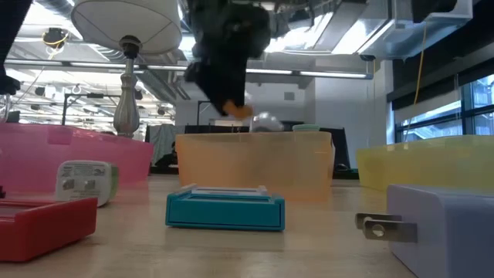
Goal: Pick & Place Office items
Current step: Put the orange hourglass into the orange bin, then put the blue hourglass into the orange bin
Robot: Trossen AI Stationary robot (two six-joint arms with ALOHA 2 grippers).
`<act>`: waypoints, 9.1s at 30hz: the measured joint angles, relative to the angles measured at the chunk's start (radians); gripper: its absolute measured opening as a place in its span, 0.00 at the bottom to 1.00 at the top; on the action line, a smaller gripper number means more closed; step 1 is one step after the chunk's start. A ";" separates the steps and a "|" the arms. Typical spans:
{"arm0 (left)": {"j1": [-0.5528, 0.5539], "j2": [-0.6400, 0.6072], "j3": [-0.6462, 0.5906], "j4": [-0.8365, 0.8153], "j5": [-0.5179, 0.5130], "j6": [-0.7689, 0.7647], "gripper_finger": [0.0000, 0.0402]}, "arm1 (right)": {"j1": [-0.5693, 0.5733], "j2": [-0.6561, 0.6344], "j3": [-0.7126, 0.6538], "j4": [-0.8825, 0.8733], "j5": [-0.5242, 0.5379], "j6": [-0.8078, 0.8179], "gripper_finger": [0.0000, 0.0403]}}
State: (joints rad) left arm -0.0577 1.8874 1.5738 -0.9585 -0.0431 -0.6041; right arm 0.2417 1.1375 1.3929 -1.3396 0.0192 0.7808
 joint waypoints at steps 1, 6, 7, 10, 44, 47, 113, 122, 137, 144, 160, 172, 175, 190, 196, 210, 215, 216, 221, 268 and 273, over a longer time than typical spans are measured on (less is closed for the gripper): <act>0.011 0.016 0.000 0.002 0.025 -0.025 0.52 | 0.000 -0.008 0.000 -0.012 0.000 -0.005 0.88; 0.047 0.053 0.000 -0.030 0.142 -0.075 0.52 | 0.000 -0.036 0.000 -0.061 0.000 -0.038 0.88; 0.048 0.053 0.001 -0.038 0.145 -0.080 0.52 | 0.000 -0.039 0.000 -0.071 0.000 -0.050 0.88; 0.053 0.053 0.008 -0.081 0.145 -0.094 0.52 | 0.000 -0.043 0.000 -0.090 0.008 -0.086 0.88; 0.048 0.143 0.129 -0.299 0.211 -0.224 0.52 | 0.000 -0.042 0.000 -0.099 0.245 -0.248 0.88; 0.044 0.143 0.129 -0.299 0.212 -0.224 0.52 | 0.000 -0.042 0.000 -0.096 0.253 -0.266 0.88; 0.021 0.142 0.129 -0.283 0.096 -0.353 0.54 | 0.000 -0.026 0.000 0.083 0.242 -0.267 0.88; 0.021 0.142 0.129 -0.301 0.095 -0.352 0.54 | 0.000 -0.026 0.000 0.083 0.242 -0.267 0.88; 0.018 0.142 0.129 -0.328 0.142 -0.344 0.54 | 0.000 -0.026 0.000 0.083 0.242 -0.267 0.88; 0.018 0.142 0.129 -0.328 0.142 -0.344 0.56 | 0.000 -0.026 0.000 0.083 0.242 -0.267 0.88; 0.018 0.142 0.142 -0.325 0.146 -0.351 0.73 | 0.000 -0.026 0.000 0.083 0.242 -0.267 0.88; -0.025 0.136 0.384 -0.519 0.086 -0.292 0.78 | 0.000 -0.026 0.000 0.083 0.242 -0.266 0.88; -0.066 0.135 0.451 -0.583 0.008 -0.290 0.78 | 0.000 -0.026 0.000 0.083 0.242 -0.267 0.88; -0.377 -0.002 0.438 -0.613 -0.288 -0.233 0.77 | 0.000 -0.026 0.000 0.084 0.242 -0.267 0.88; -0.438 -0.006 0.438 -0.613 -0.402 -0.310 0.77 | 0.000 -0.026 0.000 0.084 0.242 -0.267 0.88; -0.450 -0.011 0.438 -0.613 -0.468 -0.305 0.77 | 0.000 -0.026 0.000 0.084 0.242 -0.267 0.88; -0.453 -0.011 0.427 -0.612 -0.500 -0.273 0.77 | 0.000 -0.026 0.000 0.085 0.242 -0.267 0.88; -0.453 -0.012 0.421 -0.611 -0.508 -0.264 0.77 | 0.000 -0.026 0.000 0.085 0.242 -0.267 0.88; -0.449 -0.056 0.328 -0.594 -0.502 -0.254 0.77 | 0.000 -0.026 0.000 0.085 0.242 -0.267 0.88; -0.438 -0.407 -0.504 0.400 -0.356 -0.261 0.81 | 0.000 -0.026 0.000 0.085 0.242 -0.266 0.88; -0.438 -0.443 -0.505 0.290 -0.220 -0.466 0.89 | 0.000 -0.026 0.000 0.086 0.242 -0.267 0.88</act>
State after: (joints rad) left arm -0.4957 1.4446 1.0687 -0.6684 -0.2628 -1.0701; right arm 0.2417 1.1110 1.3926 -1.2537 0.2615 0.5140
